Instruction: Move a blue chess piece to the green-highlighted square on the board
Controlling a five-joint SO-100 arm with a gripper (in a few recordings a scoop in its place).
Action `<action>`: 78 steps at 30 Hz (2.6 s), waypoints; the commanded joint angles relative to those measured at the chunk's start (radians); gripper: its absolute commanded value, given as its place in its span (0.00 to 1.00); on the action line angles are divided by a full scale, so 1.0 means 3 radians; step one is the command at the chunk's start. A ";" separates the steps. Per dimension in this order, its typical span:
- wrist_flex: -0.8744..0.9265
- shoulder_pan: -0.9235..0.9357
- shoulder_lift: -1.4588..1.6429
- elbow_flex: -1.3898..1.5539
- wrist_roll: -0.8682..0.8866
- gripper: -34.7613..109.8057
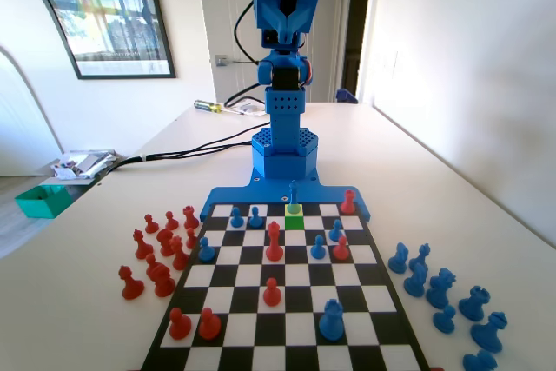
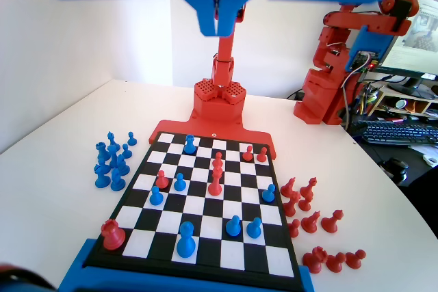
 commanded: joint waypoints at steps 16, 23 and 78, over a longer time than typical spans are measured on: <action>-0.0056 0.0026 0.0010 -0.0026 -0.0031 0.25; -0.0056 0.0026 0.0010 -0.0026 -0.0031 0.25; 0.0828 0.0051 -0.3267 -0.1539 -0.2909 0.28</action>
